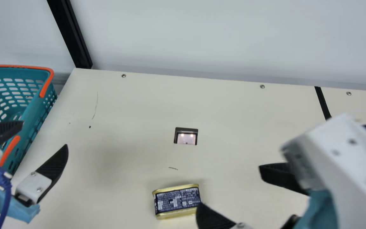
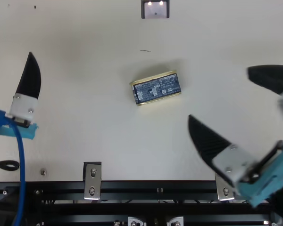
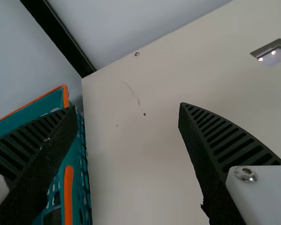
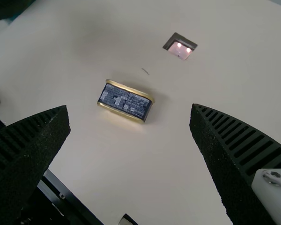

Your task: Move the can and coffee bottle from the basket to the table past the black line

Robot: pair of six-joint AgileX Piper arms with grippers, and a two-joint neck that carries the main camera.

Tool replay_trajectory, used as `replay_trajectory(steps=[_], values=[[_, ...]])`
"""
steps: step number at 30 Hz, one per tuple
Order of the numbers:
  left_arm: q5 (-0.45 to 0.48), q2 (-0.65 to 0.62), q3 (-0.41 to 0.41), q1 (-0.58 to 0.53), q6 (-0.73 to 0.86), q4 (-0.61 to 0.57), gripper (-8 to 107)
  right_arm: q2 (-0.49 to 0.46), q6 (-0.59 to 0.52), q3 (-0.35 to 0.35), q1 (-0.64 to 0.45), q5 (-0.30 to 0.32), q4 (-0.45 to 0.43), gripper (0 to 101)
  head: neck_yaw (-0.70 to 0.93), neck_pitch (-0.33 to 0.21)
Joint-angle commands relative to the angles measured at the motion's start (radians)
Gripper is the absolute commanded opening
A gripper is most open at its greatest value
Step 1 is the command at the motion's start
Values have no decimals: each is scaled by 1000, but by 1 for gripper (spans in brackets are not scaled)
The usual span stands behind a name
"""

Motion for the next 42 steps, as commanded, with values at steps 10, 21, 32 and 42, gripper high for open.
replay_trajectory(steps=[10,21,32,42], values=[[48,-121,73,12,-130,25,90,187,-295,-76,55,62,33,101,-5,-8],[50,-121,73,12,-130,25,90,365,-508,-152,64,81,52,101,-5,-8],[50,-121,73,12,-130,25,90,544,-694,-228,85,70,25,101,-5,-8],[50,-121,73,12,-130,25,90,668,-817,-249,108,32,8,101,-5,-8]])
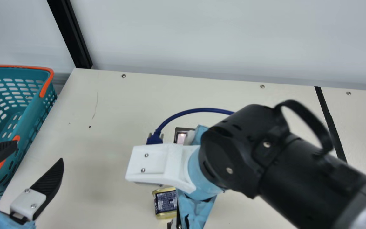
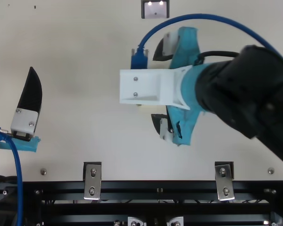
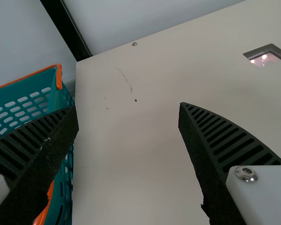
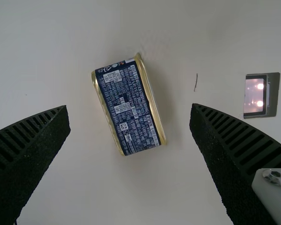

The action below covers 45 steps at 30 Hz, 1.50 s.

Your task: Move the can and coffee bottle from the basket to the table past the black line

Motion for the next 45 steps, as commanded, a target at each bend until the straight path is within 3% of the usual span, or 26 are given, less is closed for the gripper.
replay_trajectory(steps=[1,21,22,23,30,36,45], values=[[0,0,0,0,0,0,90,22,-19,-2,3,-8,0,101,-5,-8],[0,0,0,0,0,0,90,160,-122,21,15,-67,-13,101,-5,-8],[0,0,0,0,0,0,90,160,-121,24,15,-68,-15,60,-5,-8],[0,0,0,0,0,0,90,159,-119,27,14,-67,-17,0,-5,-8],[0,0,0,0,0,0,90,125,-76,16,-3,-51,14,0,-5,-8],[0,0,0,0,0,0,90,75,-4,-17,-22,1,57,0,-5,-8],[0,0,0,0,0,0,90,-17,189,1,-95,28,85,0,-105,18]])
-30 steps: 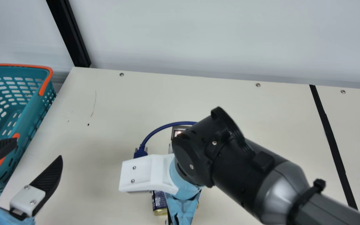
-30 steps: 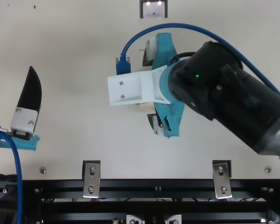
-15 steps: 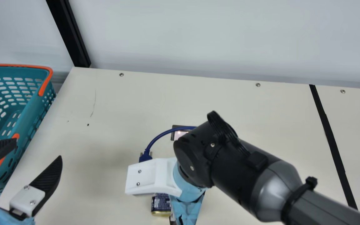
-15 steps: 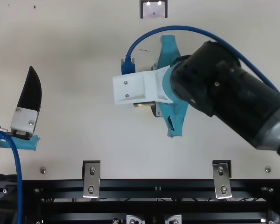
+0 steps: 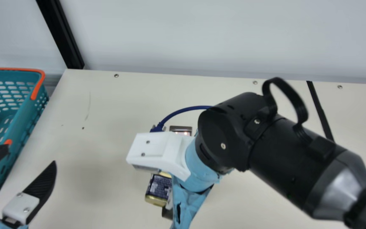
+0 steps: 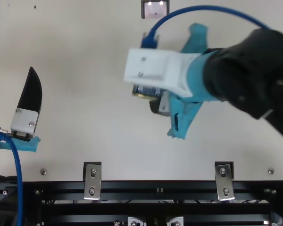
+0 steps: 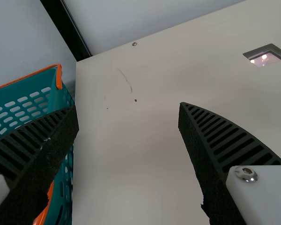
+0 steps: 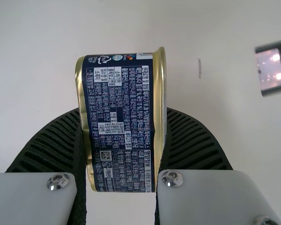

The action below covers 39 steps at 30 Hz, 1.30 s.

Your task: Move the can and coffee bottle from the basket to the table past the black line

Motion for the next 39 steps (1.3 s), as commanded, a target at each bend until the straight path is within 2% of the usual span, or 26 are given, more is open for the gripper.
replay_trajectory(steps=[1,11,19,30,39], values=[[0,0,0,0,0,0,90,-29,75,21,-29,-7,-10,0,-41,13],[0,0,0,0,0,0,90,-187,289,156,-220,-20,-82,0,-266,43],[0,0,0,0,0,0,90,-323,353,266,-447,-12,-137,0,-448,40],[0,0,0,0,0,0,90,-444,263,357,-873,2,-142,0,-674,0],[0,0,0,0,0,0,90,-417,111,339,-1278,-15,-78,0,-744,-12]])
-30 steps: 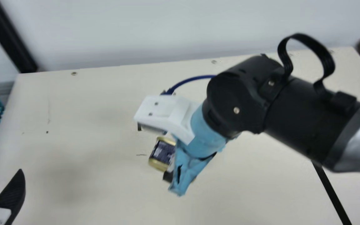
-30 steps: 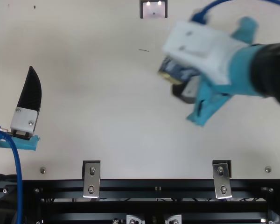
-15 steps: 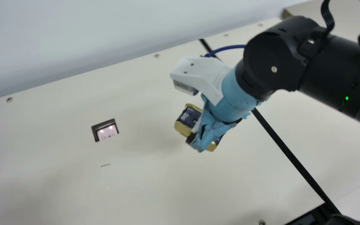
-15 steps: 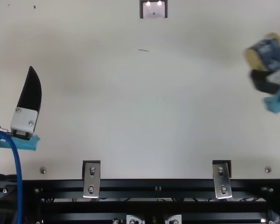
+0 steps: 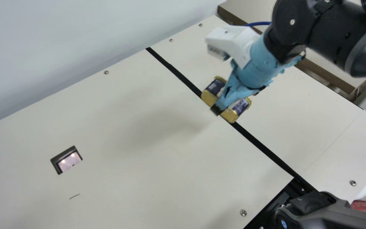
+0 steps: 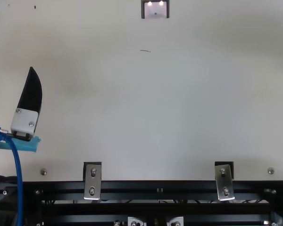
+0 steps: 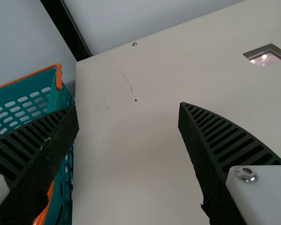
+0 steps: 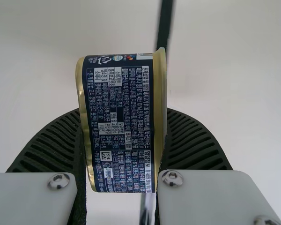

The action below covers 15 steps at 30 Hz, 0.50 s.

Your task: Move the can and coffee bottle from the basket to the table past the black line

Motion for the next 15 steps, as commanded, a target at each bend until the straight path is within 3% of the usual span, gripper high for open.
replay_trajectory(steps=[1,8,15], values=[[0,0,0,0,0,0,90,23,-45,-14,-204,-14,26,0,-12,-27],[0,0,0,0,0,0,90,120,-156,-59,-446,-47,68,0,-12,-27],[0,0,0,0,0,0,90,211,-247,-86,-590,-71,78,0,-12,-27]])
